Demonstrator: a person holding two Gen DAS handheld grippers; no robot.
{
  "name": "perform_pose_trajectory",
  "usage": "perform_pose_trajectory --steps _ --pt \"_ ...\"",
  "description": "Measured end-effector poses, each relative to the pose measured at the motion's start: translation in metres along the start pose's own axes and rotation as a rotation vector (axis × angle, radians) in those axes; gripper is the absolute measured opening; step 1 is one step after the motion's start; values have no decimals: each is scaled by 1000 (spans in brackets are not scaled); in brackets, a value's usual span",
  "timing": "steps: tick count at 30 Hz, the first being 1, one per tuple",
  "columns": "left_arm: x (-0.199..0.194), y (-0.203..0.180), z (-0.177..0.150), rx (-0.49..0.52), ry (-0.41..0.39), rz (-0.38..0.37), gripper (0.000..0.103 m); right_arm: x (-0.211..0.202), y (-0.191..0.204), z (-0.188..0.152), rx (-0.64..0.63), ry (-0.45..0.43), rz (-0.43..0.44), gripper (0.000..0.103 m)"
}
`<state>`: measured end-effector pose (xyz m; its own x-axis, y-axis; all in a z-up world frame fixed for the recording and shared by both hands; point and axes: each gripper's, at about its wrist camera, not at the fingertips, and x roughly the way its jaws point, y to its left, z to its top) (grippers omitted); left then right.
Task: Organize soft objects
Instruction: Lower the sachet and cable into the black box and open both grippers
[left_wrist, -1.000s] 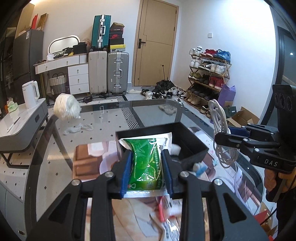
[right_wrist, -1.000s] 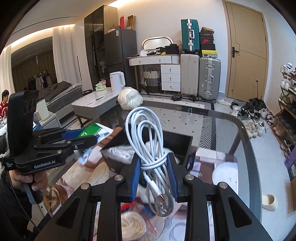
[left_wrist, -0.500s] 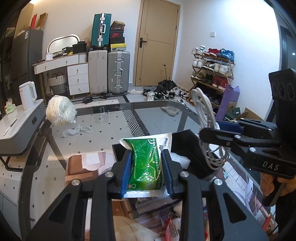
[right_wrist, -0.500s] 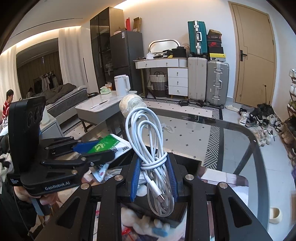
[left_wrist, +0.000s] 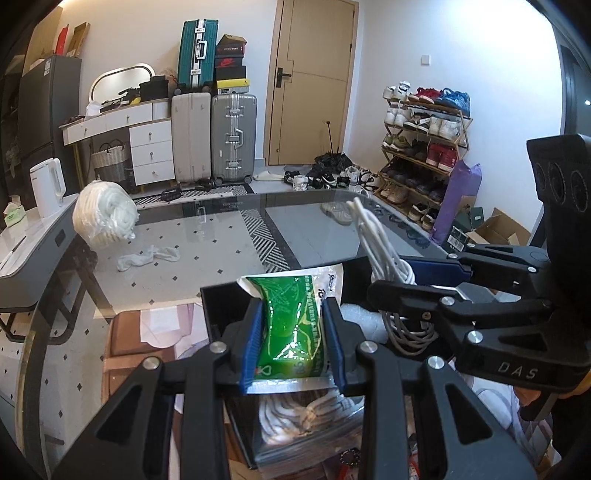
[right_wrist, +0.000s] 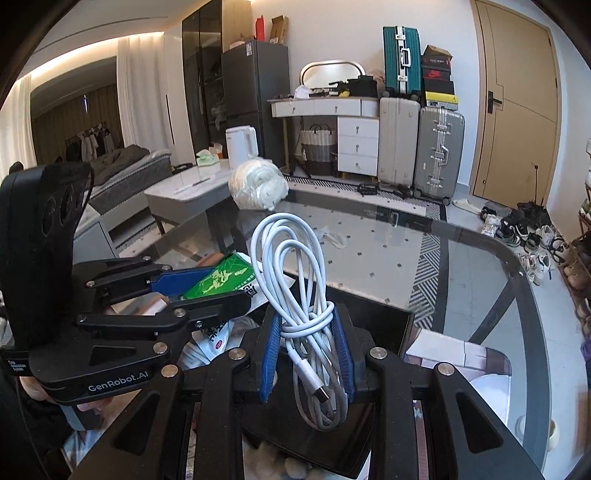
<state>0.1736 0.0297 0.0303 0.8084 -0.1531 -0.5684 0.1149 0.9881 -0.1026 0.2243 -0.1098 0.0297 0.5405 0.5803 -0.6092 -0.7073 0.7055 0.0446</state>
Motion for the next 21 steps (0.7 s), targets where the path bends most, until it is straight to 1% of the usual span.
perform_pose_trajectory --steps 5,8,10,19,21 --pt "7 1 -3 -3 17 -4 31 9 0 -11 -14 36 -11 28" --pt "9 -5 -7 38 20 21 31 16 1 -16 -25 72 -36 28" --pt "10 -10 -9 64 27 24 31 19 2 -20 -35 91 -52 28" --pt "7 -12 -12 102 32 16 31 20 8 -19 -28 148 -87 28" --pt "4 -12 -13 94 31 9 32 20 9 -19 -22 159 -86 28"
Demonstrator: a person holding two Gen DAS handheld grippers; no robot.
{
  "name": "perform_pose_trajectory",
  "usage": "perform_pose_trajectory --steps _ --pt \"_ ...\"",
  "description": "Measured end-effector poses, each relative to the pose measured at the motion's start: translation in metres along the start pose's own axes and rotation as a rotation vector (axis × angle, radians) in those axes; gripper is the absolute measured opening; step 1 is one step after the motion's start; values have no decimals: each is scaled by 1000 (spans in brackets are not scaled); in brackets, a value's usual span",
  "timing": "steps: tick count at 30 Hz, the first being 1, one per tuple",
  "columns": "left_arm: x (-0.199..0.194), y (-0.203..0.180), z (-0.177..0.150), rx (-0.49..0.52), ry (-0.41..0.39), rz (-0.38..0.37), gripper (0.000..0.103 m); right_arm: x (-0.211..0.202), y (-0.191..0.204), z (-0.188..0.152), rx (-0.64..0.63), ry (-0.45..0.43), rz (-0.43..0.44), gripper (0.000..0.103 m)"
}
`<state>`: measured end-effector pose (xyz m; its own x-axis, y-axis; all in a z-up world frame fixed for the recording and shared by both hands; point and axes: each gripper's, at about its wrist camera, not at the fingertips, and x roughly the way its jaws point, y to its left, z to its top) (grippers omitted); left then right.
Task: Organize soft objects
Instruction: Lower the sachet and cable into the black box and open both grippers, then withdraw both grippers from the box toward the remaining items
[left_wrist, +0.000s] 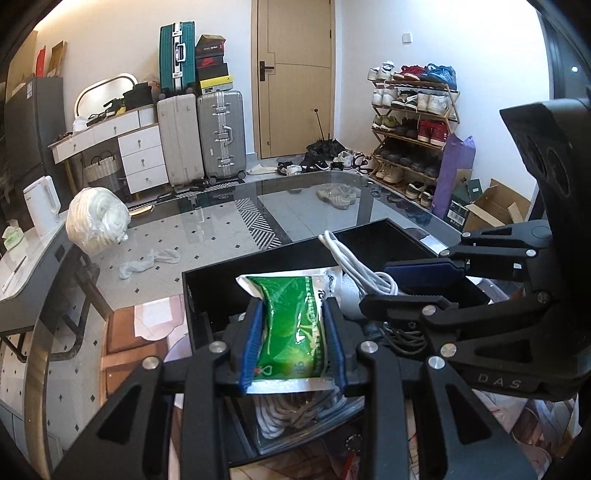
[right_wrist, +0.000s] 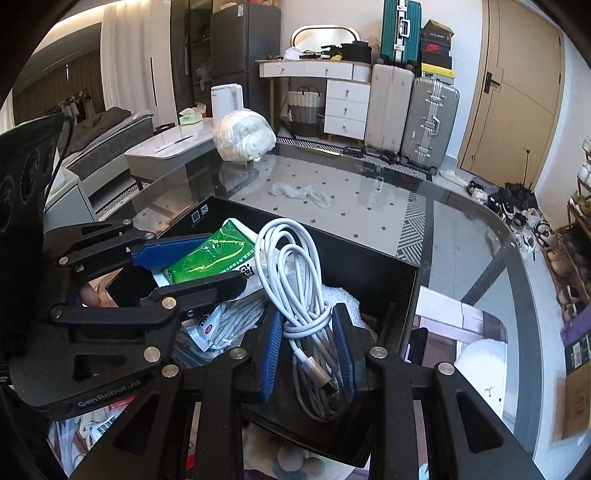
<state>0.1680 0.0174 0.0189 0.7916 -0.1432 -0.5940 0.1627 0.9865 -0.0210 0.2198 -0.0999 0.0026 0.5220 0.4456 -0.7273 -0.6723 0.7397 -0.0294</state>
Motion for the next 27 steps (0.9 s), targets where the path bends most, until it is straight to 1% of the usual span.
perform_pose_trajectory --steps 2,6,7,8,9,10,11,12,13,14,15,16,17,18,20,23,25,27 --pt "-2 1 0 -6 1 -7 34 -2 0 -1 1 10 12 28" --pt "-3 1 0 -11 3 -21 33 -3 0 -1 2 13 19 29" --pt "-3 2 0 -18 8 -26 34 -4 0 -2 -1 11 19 31" --pt "-3 2 0 -28 13 -34 34 -6 -1 -2 -8 8 10 37" --pt "-4 3 0 -41 19 -43 35 -9 -2 -2 -11 5 1 41" --pt "-7 3 0 -48 19 -49 40 -13 -3 -2 -13 -1 -10 46" --pt "-10 2 0 -52 14 -46 55 -20 -6 -3 -8 -13 -17 48" --pt "-14 2 0 -59 1 -41 63 -26 -8 -4 -2 -25 -18 51" --pt "-21 2 0 -75 -23 -41 71 -34 -12 -5 13 -46 -20 60" --pt "-26 3 -1 -90 -35 -47 81 -44 -16 -8 33 -69 -34 75" --pt "-30 4 -2 -103 -43 -53 86 -51 -19 -10 45 -88 -55 83" --pt "-35 5 -3 -121 -55 -59 96 -60 -22 -13 62 -111 -84 97" --pt "-42 6 -5 -135 -73 -54 101 -68 -25 -16 75 -134 -97 100" --pt "-47 6 -7 -140 -83 -49 102 -79 -28 -21 93 -161 -85 100" --pt "-55 7 -11 -147 -87 -26 103 -92 -31 -26 117 -177 -64 102" --pt "-65 7 -20 -150 -82 15 103 -107 -30 -35 127 -183 -65 102" --pt "-70 8 -25 -150 -70 20 103 -114 -27 -43 129 -186 -71 103" --pt "-76 7 -33 -147 -55 25 103 -118 -22 -49 142 -184 -57 103"
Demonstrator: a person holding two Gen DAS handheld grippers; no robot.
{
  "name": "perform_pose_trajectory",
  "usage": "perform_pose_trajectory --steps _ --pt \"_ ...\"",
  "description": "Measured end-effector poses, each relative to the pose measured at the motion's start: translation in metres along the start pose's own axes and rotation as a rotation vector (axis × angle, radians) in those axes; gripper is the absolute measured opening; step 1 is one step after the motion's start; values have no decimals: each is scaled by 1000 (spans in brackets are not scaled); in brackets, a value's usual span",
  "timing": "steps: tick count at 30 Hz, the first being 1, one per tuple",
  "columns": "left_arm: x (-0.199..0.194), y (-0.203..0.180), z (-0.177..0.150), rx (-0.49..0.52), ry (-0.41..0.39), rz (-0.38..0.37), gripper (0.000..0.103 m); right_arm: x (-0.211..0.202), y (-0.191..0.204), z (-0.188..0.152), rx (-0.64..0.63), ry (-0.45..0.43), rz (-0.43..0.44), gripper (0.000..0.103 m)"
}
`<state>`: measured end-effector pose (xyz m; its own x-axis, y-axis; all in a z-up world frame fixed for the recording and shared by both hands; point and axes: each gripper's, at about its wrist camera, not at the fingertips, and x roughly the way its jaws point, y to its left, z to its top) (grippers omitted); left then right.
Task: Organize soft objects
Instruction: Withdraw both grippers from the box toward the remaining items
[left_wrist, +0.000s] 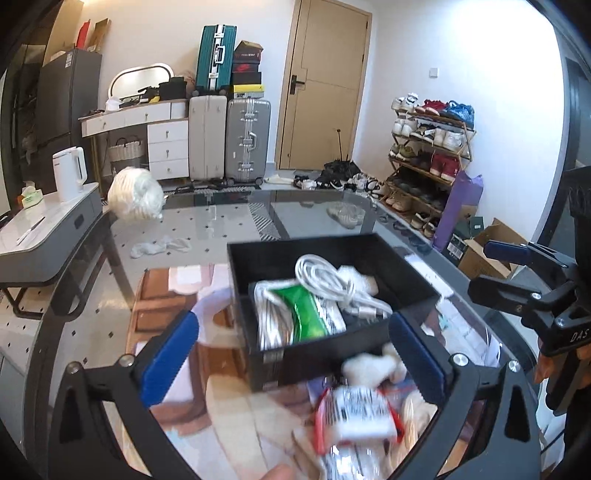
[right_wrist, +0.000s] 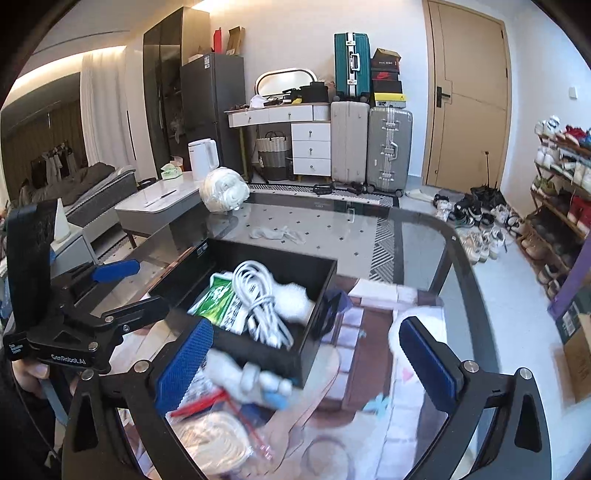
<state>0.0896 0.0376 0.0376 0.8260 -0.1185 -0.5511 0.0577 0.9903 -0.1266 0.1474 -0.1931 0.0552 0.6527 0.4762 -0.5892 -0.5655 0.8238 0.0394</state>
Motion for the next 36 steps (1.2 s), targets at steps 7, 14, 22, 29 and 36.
perform_pose_trajectory --steps 7,14,22,29,36 --pt "-16 1 -22 -24 14 10 103 -12 15 -30 16 21 24 103" --pt "-31 -5 -38 4 -2 49 103 -14 31 -55 -1 62 45 103" --pt "-36 -6 -55 -2 -9 42 103 -12 51 -80 -5 128 111 103" --pt "-32 -7 -62 19 34 9 103 -1 65 -99 -23 174 102 103" --pt "-33 4 -67 -25 41 -9 103 13 68 -102 50 215 114 103"
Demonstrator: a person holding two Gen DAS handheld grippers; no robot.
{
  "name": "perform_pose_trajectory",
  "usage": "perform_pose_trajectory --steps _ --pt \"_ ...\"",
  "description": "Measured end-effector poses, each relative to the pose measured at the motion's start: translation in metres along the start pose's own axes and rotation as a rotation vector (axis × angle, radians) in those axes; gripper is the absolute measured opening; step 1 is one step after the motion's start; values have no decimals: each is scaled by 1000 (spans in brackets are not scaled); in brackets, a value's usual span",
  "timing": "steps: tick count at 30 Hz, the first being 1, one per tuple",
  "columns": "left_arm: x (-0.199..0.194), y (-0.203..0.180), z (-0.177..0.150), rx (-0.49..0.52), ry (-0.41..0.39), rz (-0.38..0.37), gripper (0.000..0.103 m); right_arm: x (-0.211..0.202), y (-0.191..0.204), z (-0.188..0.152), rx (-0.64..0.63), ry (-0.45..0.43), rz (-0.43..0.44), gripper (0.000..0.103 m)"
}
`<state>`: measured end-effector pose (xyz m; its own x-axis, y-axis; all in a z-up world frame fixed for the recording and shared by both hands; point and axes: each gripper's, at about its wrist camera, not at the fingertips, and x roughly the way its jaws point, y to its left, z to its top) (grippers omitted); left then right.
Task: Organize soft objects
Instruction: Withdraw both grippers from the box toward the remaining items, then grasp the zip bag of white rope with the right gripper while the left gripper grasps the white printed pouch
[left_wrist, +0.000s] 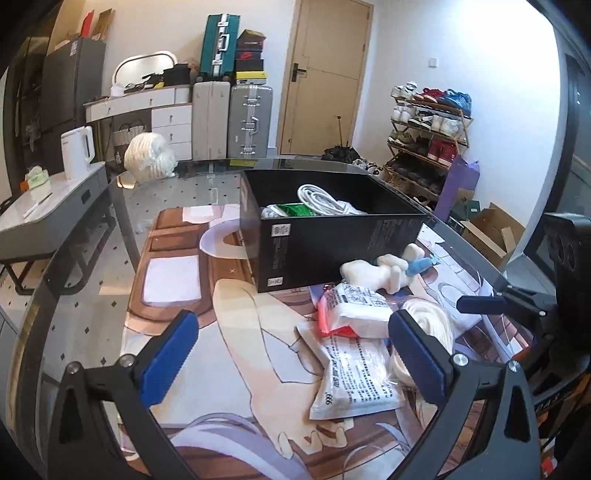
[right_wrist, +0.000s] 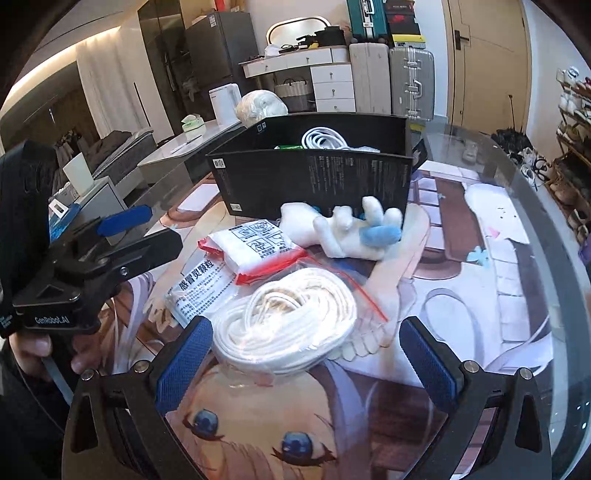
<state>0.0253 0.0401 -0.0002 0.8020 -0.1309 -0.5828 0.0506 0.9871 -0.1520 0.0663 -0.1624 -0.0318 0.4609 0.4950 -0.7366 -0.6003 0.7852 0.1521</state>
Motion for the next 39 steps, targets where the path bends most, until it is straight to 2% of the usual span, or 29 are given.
perform_pose_trajectory --steps 8,16,19,25,31,39 --pt "2 2 -1 -6 4 -2 103 18 16 -3 -81 45 -51 103" --pt "3 -1 -2 16 12 -3 103 3 -8 -13 -51 44 -82 103" --pt "1 -2 -3 17 1 -2 103 -8 -20 -17 -17 18 -109 103" --pt "3 -3 -3 28 8 -1 103 -20 -32 -13 44 -9 -109 103" --pt "3 -7 -3 48 15 -2 103 -5 -23 -6 48 21 -92 103" --pt "6 -9 -3 62 28 2 103 19 -18 7 75 62 -170 103"
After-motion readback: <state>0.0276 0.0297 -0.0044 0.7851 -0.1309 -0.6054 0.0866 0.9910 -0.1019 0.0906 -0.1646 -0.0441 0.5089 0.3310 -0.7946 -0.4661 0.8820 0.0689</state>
